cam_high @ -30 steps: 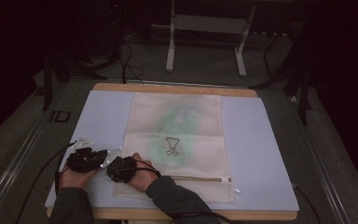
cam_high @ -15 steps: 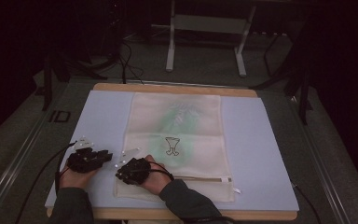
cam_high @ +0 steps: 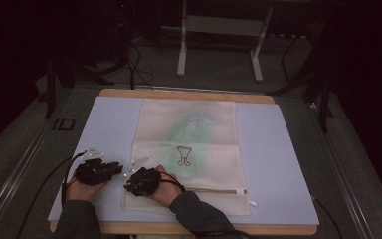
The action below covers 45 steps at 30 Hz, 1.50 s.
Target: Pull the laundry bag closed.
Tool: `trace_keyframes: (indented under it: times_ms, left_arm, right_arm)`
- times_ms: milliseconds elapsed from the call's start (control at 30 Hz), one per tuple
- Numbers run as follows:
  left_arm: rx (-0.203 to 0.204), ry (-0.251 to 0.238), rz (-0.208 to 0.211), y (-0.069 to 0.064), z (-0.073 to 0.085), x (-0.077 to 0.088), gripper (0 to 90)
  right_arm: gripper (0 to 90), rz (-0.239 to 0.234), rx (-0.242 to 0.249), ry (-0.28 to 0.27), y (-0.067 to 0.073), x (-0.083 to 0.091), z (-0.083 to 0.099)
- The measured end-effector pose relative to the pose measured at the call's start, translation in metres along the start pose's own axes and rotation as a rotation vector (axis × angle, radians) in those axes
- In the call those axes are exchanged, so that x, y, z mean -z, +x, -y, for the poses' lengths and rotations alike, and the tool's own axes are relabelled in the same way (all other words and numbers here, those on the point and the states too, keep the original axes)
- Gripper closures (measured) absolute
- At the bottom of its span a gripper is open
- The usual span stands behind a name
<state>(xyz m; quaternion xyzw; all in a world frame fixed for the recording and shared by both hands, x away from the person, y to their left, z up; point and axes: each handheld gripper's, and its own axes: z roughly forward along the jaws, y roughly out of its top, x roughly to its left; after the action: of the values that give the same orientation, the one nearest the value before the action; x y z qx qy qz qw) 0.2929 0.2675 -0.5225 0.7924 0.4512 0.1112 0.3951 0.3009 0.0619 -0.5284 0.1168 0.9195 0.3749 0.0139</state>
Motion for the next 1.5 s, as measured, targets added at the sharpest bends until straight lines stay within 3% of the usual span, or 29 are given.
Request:
trace_keyframes:
  times_ms: [200, 433, 600, 867, 1100, 1233, 1500]
  left_arm:
    - [-0.01, 0.009, 0.01, -0.002, -0.001, -0.002, 70.5]
    - [-0.012, 0.007, 0.037, -0.004, -0.001, -0.002, 72.2]
    - [-0.033, 0.034, 0.064, -0.009, -0.001, -0.007, 74.6]
    - [-0.065, 0.08, 0.096, -0.015, -0.001, -0.012, 88.4]
    - [-0.08, 0.108, 0.131, -0.017, -0.001, -0.017, 88.9]
    - [-0.091, 0.13, 0.128, -0.02, 0.0, -0.018, 89.0]
    - [-0.043, 0.143, 0.148, -0.019, 0.004, -0.014, 89.5]
  right_arm:
    - [73.7, -0.002, 0.015, 0.003, -0.001, 0.001, -0.003]
    - [81.4, 0.007, 0.044, 0.036, 0.002, 0.001, -0.002]
    - [81.6, 0.018, 0.045, 0.032, 0.003, -0.001, 0.0]
    - [81.6, 0.028, 0.054, 0.031, 0.004, -0.001, 0.001]
    - [81.7, 0.028, 0.054, 0.028, 0.004, -0.001, 0.002]
    - [81.8, 0.028, 0.051, 0.029, 0.004, -0.001, 0.002]
    - [81.8, 0.023, 0.04, 0.021, 0.004, -0.001, 0.003]
